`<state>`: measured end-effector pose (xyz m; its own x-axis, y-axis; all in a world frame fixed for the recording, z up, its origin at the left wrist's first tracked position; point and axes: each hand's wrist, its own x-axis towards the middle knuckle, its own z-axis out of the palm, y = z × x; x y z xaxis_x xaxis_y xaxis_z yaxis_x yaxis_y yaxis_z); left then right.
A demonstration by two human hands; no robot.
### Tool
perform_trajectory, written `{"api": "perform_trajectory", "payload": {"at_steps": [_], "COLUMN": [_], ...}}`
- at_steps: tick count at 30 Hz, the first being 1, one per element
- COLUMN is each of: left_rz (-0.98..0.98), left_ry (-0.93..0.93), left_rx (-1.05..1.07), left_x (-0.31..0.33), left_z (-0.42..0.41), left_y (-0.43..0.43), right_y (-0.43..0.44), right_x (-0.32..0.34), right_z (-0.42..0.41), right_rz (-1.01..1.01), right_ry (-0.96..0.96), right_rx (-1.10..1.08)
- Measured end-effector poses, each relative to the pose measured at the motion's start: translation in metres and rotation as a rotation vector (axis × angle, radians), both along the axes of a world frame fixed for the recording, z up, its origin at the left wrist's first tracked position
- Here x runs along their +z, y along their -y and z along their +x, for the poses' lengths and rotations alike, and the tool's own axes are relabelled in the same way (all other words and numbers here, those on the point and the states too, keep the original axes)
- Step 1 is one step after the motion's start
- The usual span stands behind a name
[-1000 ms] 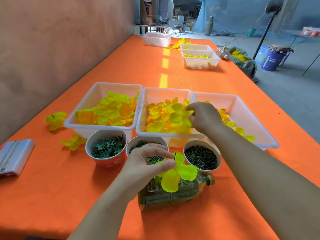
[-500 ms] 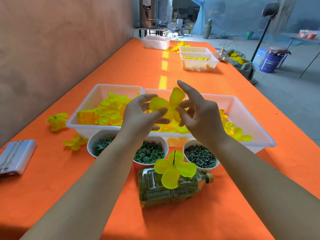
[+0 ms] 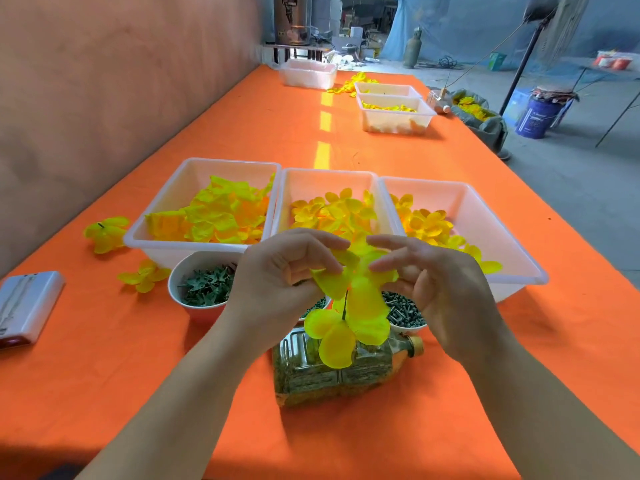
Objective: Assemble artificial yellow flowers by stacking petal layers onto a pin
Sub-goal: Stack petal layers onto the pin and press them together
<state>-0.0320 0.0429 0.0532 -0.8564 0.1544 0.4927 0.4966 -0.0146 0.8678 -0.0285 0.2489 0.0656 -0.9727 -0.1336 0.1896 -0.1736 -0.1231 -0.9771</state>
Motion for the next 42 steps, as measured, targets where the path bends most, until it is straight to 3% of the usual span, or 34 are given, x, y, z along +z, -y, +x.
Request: {"api": "perform_trajectory", "payload": {"at_steps": [3, 7, 15, 18, 22, 26, 33, 42], "left_rz": [0.022, 0.017, 0.054, 0.122, 0.255, 0.084, 0.297, 0.315], "left_ry": [0.005, 0.029, 0.139, 0.305, 0.701, 0.62, 0.715, 0.736], "left_rx": [0.023, 0.054, 0.117, 0.251, 0.1, 0.095, 0.028, -0.001], "left_x": [-0.012, -0.023, -0.021, -0.014, 0.0, -0.001, -0.002, -0.004], "left_z": [0.008, 0.014, 0.017, 0.018, 0.016, 0.023, 0.021, 0.023], "left_y": [-0.004, -0.011, -0.008, -0.009, -0.013, -0.017, -0.017, -0.016], "right_y": [0.008, 0.011, 0.015, 0.016, 0.017, 0.019, 0.014, 0.018], "right_x": [-0.006, -0.005, -0.008, -0.004, 0.001, 0.005, 0.011, 0.009], "right_z": [0.005, 0.005, -0.002, -0.002, -0.004, -0.002, -0.01, -0.009], "right_rz": [0.15, 0.143, 0.077, 0.083, 0.16, 0.227, 0.162, 0.284], "right_ry": [0.101, 0.355, 0.466, 0.45, 0.416, 0.383, 0.467, 0.416], "right_rx": [-0.229, 0.014, 0.127, 0.118, 0.102, 0.149, 0.168, 0.186]}}
